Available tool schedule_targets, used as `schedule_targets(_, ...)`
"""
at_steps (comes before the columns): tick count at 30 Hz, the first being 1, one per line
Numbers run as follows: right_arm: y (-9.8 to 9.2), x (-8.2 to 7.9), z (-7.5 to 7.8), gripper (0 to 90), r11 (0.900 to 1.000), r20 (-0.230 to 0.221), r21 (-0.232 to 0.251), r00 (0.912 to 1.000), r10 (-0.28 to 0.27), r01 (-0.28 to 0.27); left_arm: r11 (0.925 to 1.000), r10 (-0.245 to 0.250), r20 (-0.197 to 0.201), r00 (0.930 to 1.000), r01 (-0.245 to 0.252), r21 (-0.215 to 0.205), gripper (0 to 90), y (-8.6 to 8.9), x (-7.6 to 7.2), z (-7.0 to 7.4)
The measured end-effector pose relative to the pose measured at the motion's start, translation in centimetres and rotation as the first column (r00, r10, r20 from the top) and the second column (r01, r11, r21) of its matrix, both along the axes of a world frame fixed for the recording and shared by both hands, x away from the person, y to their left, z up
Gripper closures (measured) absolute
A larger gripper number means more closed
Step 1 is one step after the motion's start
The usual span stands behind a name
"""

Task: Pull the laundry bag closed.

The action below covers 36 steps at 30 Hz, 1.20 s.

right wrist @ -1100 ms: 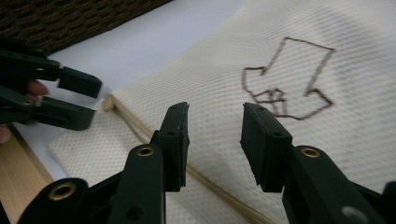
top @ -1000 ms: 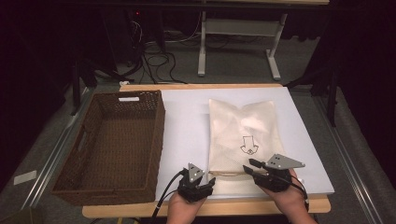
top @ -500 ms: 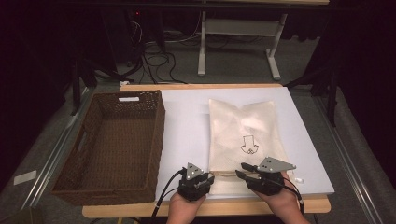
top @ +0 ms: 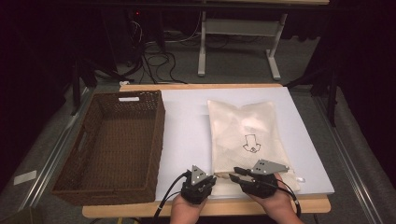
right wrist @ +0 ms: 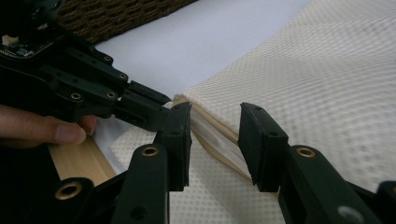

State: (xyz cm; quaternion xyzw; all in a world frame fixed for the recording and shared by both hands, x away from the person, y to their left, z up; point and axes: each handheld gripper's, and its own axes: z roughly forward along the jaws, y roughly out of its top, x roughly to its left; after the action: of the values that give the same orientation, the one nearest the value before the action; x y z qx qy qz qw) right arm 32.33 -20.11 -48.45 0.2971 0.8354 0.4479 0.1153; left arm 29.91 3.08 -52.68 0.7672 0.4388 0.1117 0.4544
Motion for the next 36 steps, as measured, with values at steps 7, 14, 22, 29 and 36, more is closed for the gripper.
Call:
schedule_targets(7, 1.4, -0.1, -0.7, 68.0, 1.0, -0.03, -0.01, 0.9991, 0.029, -0.029, 1.0, 0.005, 0.024, 0.9997, -0.005, 0.001, 84.1, -0.3, -0.2, 0.1)
schedule_targets(14, 2.2, 0.4, -1.5, 72.6, 1.0, -0.074, 0.005, 0.9969, 0.025, -0.025, 0.9999, 0.008, 0.04, 0.9992, -0.008, 0.007, 84.2, -0.4, -0.4, 0.1)
schedule_targets(22, 2.6, 0.8, -1.4, 81.8, 0.999, -0.073, 0.029, 0.9971, 0.021, -0.019, 0.9998, 0.008, 0.038, 0.9992, -0.009, 0.016, 83.8, -0.6, -0.3, -0.1)
schedule_targets(29, 2.7, 0.6, -1.3, 82.0, 1.0, -0.058, 0.007, 0.9981, 0.02, -0.02, 0.9999, 0.01, 0.032, 0.9994, -0.01, 0.002, 75.4, -0.5, -0.2, 0.0)
schedule_targets(36, 2.5, 0.5, -1.0, 82.1, 1.0, -0.048, 0.008, 0.9987, 0.017, -0.017, 0.9975, 0.022, -0.051, 0.9984, -0.025, -0.065, 58.0, 0.0, 0.3, -0.4)
